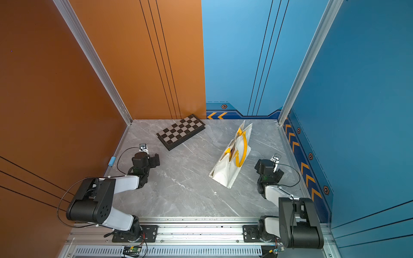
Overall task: Place the art knife into the pouch
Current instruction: Reset both arms
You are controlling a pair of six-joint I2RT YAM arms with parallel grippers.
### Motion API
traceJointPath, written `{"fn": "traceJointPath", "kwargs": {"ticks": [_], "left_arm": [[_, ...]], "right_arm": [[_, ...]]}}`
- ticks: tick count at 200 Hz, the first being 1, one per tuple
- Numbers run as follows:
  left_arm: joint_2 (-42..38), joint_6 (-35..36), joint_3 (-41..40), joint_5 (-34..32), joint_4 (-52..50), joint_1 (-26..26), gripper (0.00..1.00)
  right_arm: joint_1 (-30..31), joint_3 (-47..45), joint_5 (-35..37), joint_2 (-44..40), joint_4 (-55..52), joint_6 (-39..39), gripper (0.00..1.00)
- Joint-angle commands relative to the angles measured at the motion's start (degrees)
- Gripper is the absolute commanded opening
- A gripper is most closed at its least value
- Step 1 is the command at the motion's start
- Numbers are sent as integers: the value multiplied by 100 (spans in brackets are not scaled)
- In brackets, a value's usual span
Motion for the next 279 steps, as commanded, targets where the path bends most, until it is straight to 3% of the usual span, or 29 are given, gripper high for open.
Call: {"fn": "traceJointPath", "kwargs": {"ticks": [1,8,17,26,34,57,68,74,86,97,108,118,132,147,219,238,253,272,279], "left_arm": [[250,253,-334,103,1259,74,98],[230,241,-349,133,1270,87,98],[250,234,-335,118,1268,86,98],[244,237,-344,115,1275,81,98],[241,232,-346,122,1276,87,98],[221,188,-374,-27,1285,78,98],[244,179,-357,-31,1287,78,98],[245,177,-353,-36,1276,78,98],[255,179,-344,-31,1276,78,98],[244,189,-352,-29,1276,72,98],[156,335,-434,-101,1295,-115,98],[112,600,-487,-227,1340,-356,98],[268,370,-356,-411,1346,-174,98],[223,117,-406,71,1337,145,98],[273,334,-375,-324,1371,-132,98],[237,182,-386,454,1337,195,98],[82,665,-549,1494,1349,93,98],[237,277,-378,871,1338,272,98],[283,144,-348,1084,1307,415,98]], "right_arm": [[193,264,86,495,1113,-694,100],[207,286,127,718,1404,-755,100],[414,519,215,756,914,-895,100],[555,506,172,1011,1405,-1220,100],[667,587,257,923,1053,-1243,100],[560,304,-276,904,1543,-1300,100],[445,-1,-795,1174,2278,-1397,100],[531,-148,-633,1390,3007,-1497,100],[489,40,-624,1073,2077,-1362,100],[377,-68,-871,1287,2662,-1349,100],[372,26,-861,1113,2170,-1302,100],[375,-47,-858,1235,2549,-1332,100],[385,5,-804,1150,2299,-1302,100],[392,-46,-788,1234,2528,-1326,100],[394,-34,-788,1204,2458,-1320,100],[394,-30,-786,1204,2459,-1322,100],[394,-33,-789,1204,2460,-1326,100],[393,-33,-790,1204,2460,-1332,100],[394,-34,-781,1204,2460,-1328,100]]}}
